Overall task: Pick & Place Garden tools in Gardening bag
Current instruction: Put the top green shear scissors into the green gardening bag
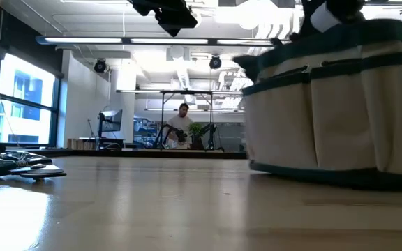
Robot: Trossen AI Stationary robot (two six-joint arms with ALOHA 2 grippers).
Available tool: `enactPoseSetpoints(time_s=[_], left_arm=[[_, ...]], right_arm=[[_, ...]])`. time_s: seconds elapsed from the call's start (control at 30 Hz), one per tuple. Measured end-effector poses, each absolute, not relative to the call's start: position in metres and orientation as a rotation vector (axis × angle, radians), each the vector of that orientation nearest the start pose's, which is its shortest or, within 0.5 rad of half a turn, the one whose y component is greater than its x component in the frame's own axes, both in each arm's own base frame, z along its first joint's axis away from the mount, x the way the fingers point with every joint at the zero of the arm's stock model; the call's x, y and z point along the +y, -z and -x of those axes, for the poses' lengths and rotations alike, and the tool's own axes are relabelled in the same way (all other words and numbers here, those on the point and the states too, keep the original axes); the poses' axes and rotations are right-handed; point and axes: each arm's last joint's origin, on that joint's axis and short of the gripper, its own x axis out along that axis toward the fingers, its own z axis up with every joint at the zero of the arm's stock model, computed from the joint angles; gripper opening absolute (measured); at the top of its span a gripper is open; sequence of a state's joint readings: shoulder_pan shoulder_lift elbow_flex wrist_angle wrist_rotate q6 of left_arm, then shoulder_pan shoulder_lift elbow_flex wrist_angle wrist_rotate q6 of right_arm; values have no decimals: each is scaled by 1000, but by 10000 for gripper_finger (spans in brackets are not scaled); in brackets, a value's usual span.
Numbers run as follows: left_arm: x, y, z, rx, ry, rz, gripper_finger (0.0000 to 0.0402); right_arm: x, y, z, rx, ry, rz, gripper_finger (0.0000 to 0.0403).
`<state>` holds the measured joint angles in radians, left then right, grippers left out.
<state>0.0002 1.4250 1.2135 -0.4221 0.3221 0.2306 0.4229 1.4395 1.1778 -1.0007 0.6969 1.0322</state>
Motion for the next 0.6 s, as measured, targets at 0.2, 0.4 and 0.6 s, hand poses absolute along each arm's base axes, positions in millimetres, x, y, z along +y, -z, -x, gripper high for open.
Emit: enactPoseSetpoints(time_s=[0.2,0.4,0.6], left_arm=[[-9,-316,-311,588,381,-119,205],[-9,-316,-311,581,380,-122,205],[-9,-316,-311,582,378,-123,205]], right_arm=[[94,-275,-252,817,669,-277,54],[102,-278,-261,820,521,-325,54],[98,-277,-260,834,544,-325,54]])
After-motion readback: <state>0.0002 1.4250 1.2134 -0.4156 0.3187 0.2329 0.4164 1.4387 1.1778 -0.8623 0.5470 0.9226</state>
